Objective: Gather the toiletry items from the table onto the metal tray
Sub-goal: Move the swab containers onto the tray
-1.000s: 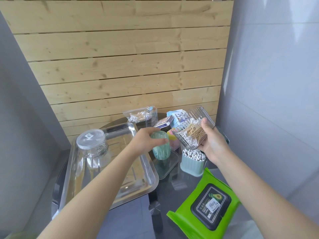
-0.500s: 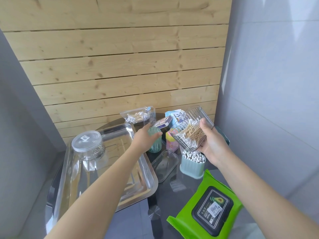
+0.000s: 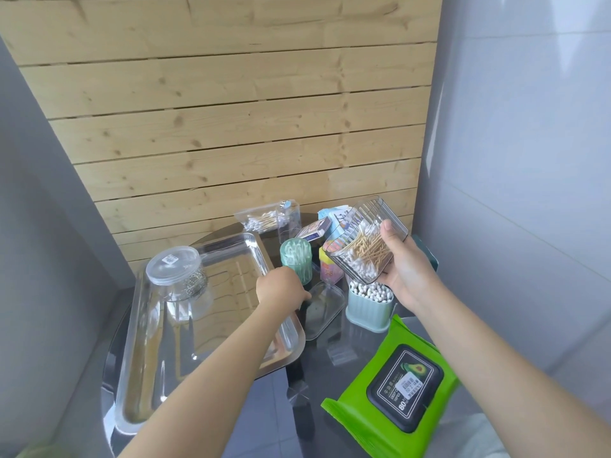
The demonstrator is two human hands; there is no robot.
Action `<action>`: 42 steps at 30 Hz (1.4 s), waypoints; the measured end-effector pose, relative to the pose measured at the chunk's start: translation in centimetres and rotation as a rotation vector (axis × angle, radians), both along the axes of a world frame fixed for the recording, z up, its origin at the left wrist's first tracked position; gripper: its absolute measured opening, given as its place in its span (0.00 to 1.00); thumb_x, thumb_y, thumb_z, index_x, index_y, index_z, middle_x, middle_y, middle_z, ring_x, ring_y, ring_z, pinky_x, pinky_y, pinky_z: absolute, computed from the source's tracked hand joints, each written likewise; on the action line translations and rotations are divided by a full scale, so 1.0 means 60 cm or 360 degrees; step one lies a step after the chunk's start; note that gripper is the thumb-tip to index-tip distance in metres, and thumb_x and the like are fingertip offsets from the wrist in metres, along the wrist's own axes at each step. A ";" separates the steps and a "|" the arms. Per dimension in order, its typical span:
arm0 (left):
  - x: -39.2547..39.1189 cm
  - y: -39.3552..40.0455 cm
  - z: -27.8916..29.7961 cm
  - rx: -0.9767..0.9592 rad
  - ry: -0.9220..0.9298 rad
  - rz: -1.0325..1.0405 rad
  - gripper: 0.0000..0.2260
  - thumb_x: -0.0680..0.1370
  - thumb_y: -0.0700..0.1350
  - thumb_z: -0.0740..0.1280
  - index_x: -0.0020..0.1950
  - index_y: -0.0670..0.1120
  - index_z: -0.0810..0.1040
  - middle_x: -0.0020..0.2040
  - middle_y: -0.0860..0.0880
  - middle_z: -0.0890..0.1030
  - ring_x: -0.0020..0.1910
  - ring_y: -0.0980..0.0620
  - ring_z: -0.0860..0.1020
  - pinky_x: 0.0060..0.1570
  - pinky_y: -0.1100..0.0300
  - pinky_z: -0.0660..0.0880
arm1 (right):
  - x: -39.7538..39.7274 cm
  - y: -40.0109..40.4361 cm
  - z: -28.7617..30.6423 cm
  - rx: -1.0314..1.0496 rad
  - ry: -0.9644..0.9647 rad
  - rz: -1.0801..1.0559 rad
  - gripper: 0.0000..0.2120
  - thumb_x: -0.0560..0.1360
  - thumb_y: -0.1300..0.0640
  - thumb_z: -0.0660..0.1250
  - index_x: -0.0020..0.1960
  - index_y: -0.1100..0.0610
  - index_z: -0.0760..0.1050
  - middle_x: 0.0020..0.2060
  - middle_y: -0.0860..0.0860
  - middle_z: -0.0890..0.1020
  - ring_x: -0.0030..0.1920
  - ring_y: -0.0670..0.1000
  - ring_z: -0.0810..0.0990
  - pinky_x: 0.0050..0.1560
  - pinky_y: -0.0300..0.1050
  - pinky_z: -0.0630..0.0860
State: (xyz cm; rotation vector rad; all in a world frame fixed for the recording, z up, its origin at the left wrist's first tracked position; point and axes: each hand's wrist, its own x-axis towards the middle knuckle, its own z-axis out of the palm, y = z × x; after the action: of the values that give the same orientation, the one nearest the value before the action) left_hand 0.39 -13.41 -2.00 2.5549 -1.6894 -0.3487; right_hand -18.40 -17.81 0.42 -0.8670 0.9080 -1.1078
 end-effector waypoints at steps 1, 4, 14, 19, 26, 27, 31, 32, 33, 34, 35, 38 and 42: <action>-0.002 -0.001 0.000 -0.0019 0.0054 0.0022 0.14 0.73 0.53 0.69 0.40 0.42 0.82 0.37 0.49 0.79 0.42 0.47 0.82 0.41 0.58 0.77 | -0.002 0.000 0.002 -0.0006 0.0001 -0.0010 0.29 0.70 0.40 0.67 0.66 0.53 0.70 0.61 0.54 0.80 0.57 0.55 0.80 0.37 0.45 0.77; -0.003 -0.001 0.004 -0.0119 0.0211 0.0017 0.12 0.73 0.50 0.67 0.39 0.42 0.82 0.36 0.47 0.79 0.37 0.46 0.78 0.38 0.58 0.76 | -0.011 -0.001 0.006 -0.0005 0.0013 -0.0025 0.36 0.63 0.37 0.69 0.66 0.53 0.70 0.61 0.54 0.80 0.59 0.56 0.80 0.44 0.49 0.78; 0.013 0.034 0.070 -0.0473 0.1499 0.0182 0.03 0.74 0.39 0.68 0.45 0.40 0.78 0.40 0.41 0.84 0.32 0.52 0.83 0.39 0.57 0.83 | -0.017 0.003 0.004 -0.0042 0.0084 -0.0014 0.27 0.72 0.40 0.66 0.66 0.51 0.70 0.60 0.51 0.81 0.59 0.53 0.80 0.48 0.51 0.79; 0.044 0.062 0.089 -0.0595 0.1962 0.0414 0.11 0.74 0.38 0.69 0.56 0.37 0.79 0.45 0.43 0.82 0.33 0.55 0.83 0.31 0.62 0.80 | 0.012 0.014 0.012 -0.0069 0.0238 0.0069 0.44 0.55 0.28 0.72 0.65 0.47 0.71 0.60 0.49 0.81 0.59 0.52 0.80 0.62 0.58 0.75; 0.029 0.099 0.099 -0.0991 0.2368 0.0554 0.04 0.76 0.40 0.67 0.46 0.39 0.79 0.41 0.47 0.79 0.40 0.51 0.79 0.46 0.48 0.80 | 0.077 0.051 0.024 -0.0234 0.0572 0.0117 0.40 0.69 0.34 0.65 0.76 0.45 0.55 0.75 0.45 0.63 0.74 0.51 0.63 0.70 0.53 0.61; 0.022 0.102 0.100 -0.1015 0.2397 0.0565 0.04 0.76 0.40 0.68 0.45 0.40 0.80 0.41 0.48 0.79 0.39 0.50 0.79 0.44 0.50 0.81 | 0.089 0.058 0.023 -0.0268 0.0571 0.0121 0.39 0.70 0.35 0.65 0.76 0.44 0.55 0.75 0.45 0.62 0.74 0.50 0.62 0.69 0.52 0.62; 0.016 0.111 0.095 -0.1052 0.2267 0.0543 0.07 0.75 0.44 0.69 0.36 0.50 0.78 0.33 0.54 0.76 0.32 0.54 0.73 0.37 0.58 0.72 | 0.125 0.073 0.017 -0.0281 0.0527 0.0061 0.39 0.71 0.36 0.64 0.76 0.44 0.52 0.76 0.46 0.59 0.76 0.50 0.58 0.70 0.52 0.60; 0.019 0.113 0.094 -0.1046 0.2261 0.0502 0.07 0.74 0.46 0.70 0.36 0.52 0.78 0.33 0.55 0.77 0.34 0.54 0.73 0.40 0.58 0.70 | 0.133 0.075 0.015 -0.0255 0.0530 0.0043 0.40 0.70 0.33 0.64 0.76 0.43 0.52 0.76 0.46 0.60 0.76 0.50 0.58 0.71 0.54 0.60; 0.021 0.114 0.095 -0.1039 0.2263 0.0448 0.05 0.74 0.48 0.71 0.38 0.53 0.79 0.35 0.56 0.77 0.37 0.54 0.73 0.42 0.58 0.69 | 0.140 0.076 0.012 -0.0224 0.0525 0.0037 0.43 0.65 0.28 0.64 0.75 0.42 0.55 0.75 0.45 0.61 0.75 0.51 0.60 0.72 0.55 0.60; 0.023 0.117 0.097 -0.1030 0.2268 0.0397 0.03 0.74 0.50 0.71 0.41 0.54 0.80 0.37 0.56 0.78 0.39 0.54 0.74 0.43 0.59 0.69 | 0.148 0.079 0.012 -0.0181 0.0518 0.0038 0.48 0.59 0.23 0.64 0.73 0.41 0.58 0.74 0.45 0.63 0.74 0.51 0.62 0.72 0.57 0.62; 0.022 0.120 0.100 -0.1015 0.2250 0.0356 0.02 0.74 0.51 0.70 0.45 0.54 0.80 0.39 0.56 0.78 0.42 0.53 0.74 0.43 0.60 0.69 | 0.153 0.079 0.006 -0.0136 0.0458 0.0052 0.52 0.52 0.20 0.64 0.72 0.41 0.61 0.74 0.44 0.65 0.73 0.50 0.65 0.71 0.59 0.64; 0.015 0.126 0.108 -0.0939 0.2041 0.0224 0.11 0.78 0.52 0.63 0.60 0.57 0.75 0.55 0.54 0.79 0.56 0.50 0.75 0.51 0.62 0.69 | 0.166 0.083 -0.004 0.0002 0.0270 0.0064 0.52 0.56 0.24 0.66 0.74 0.43 0.56 0.76 0.42 0.60 0.71 0.50 0.68 0.70 0.60 0.66; 0.018 0.134 0.113 -0.0844 0.1720 0.0017 0.20 0.80 0.52 0.57 0.73 0.61 0.63 0.68 0.54 0.73 0.68 0.53 0.71 0.63 0.60 0.64 | 0.172 0.088 -0.005 0.0092 0.0176 0.0065 0.57 0.52 0.24 0.69 0.75 0.41 0.52 0.76 0.43 0.60 0.72 0.52 0.68 0.69 0.64 0.67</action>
State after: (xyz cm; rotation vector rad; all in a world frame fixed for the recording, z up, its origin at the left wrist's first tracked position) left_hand 1.45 -5.37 4.77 1.4945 -1.1092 -0.9093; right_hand -8.10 -12.51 0.13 -0.9021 1.0047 -1.0011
